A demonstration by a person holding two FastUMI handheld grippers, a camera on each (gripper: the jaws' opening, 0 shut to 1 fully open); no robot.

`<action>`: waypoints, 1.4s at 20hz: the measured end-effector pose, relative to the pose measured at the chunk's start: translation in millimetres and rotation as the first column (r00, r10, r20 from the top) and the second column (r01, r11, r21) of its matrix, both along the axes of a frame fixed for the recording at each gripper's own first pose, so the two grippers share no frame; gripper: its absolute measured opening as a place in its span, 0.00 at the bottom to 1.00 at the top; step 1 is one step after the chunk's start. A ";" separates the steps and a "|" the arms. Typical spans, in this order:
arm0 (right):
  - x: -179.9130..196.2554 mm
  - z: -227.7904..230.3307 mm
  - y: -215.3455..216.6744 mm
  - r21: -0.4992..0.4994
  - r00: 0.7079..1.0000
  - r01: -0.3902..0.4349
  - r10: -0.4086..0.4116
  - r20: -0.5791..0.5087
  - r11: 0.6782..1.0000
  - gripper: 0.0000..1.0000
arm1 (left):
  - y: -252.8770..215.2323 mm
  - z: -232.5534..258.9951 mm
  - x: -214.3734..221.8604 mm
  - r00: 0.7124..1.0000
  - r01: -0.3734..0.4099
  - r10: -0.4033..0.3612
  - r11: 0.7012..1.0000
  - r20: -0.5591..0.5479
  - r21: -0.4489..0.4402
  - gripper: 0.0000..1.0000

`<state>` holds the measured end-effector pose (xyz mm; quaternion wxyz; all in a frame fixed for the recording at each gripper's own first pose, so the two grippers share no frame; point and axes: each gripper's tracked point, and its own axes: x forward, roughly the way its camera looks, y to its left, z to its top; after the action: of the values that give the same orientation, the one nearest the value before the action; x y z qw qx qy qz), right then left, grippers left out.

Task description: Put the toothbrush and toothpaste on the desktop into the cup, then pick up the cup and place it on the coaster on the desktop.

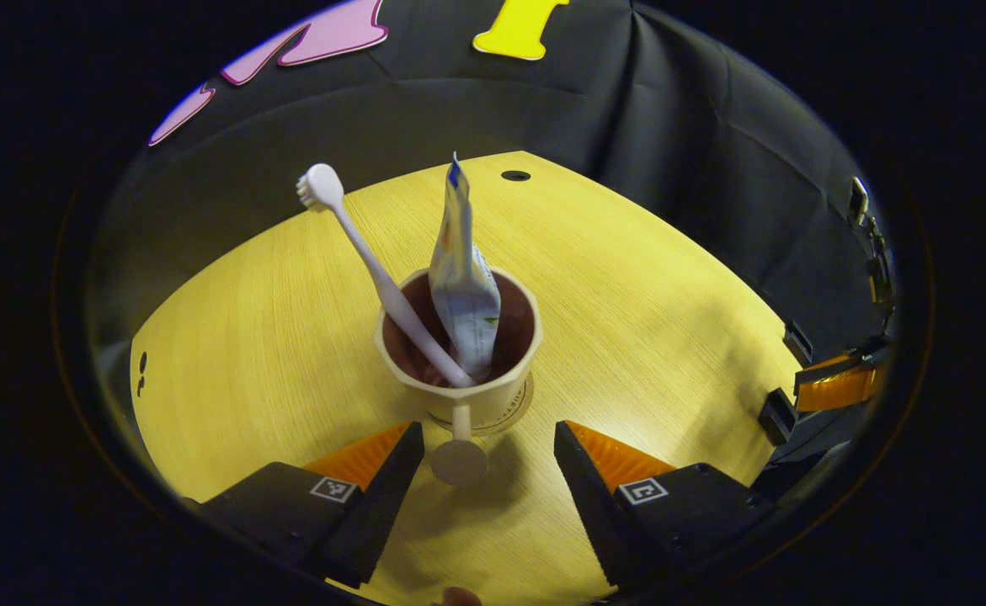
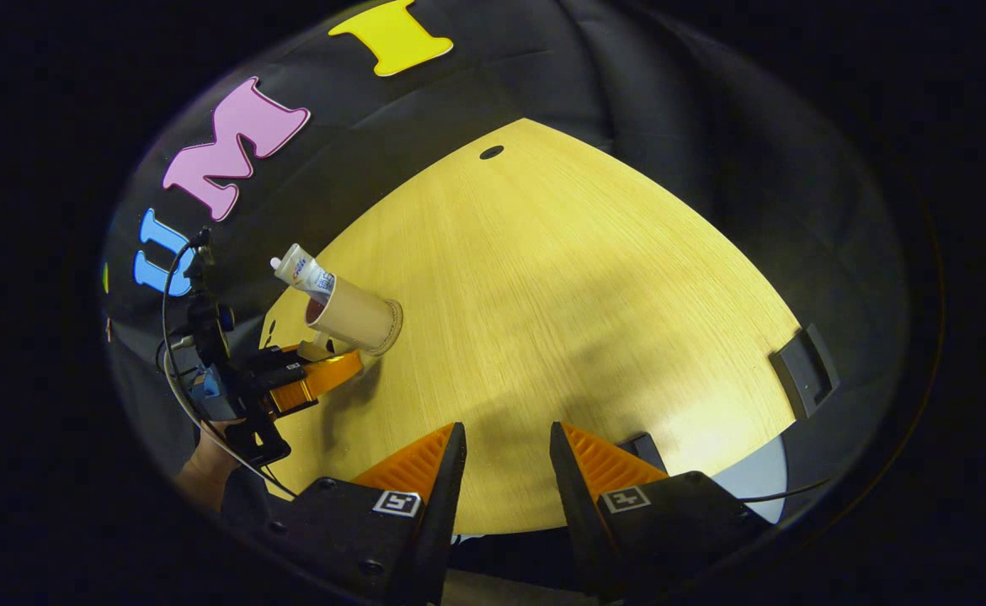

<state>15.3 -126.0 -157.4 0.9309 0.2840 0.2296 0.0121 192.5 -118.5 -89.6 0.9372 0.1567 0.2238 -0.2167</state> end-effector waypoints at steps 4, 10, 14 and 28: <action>3.4 11.4 15.4 -0.023 1.000 -0.019 0.020 0.016 1.000 0.62 | 15.7 13.0 -20.6 0.998 -0.036 0.036 0.999 0.041 -0.018 0.97; 11.1 35.0 78.7 -0.120 0.989 -0.125 0.133 0.062 0.985 0.63 | 85.5 32.3 -78.3 0.971 -0.215 0.228 0.965 0.074 -0.147 0.96; 15.9 50.4 119.6 -0.184 0.974 -0.190 0.210 0.091 0.964 0.64 | 120.2 33.9 -114.2 0.943 -0.297 0.320 0.931 0.086 -0.211 0.97; 0.2 78.8 193.3 -0.271 0.930 -0.275 0.327 0.169 0.922 0.73 | 160.6 5.3 -194.1 0.908 -0.387 0.419 0.855 0.021 -0.346 0.98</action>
<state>15.5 67.2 -78.5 0.9645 0.1263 0.1704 0.1574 -1.6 42.0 -84.3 0.9841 -0.0449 0.1666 -0.0427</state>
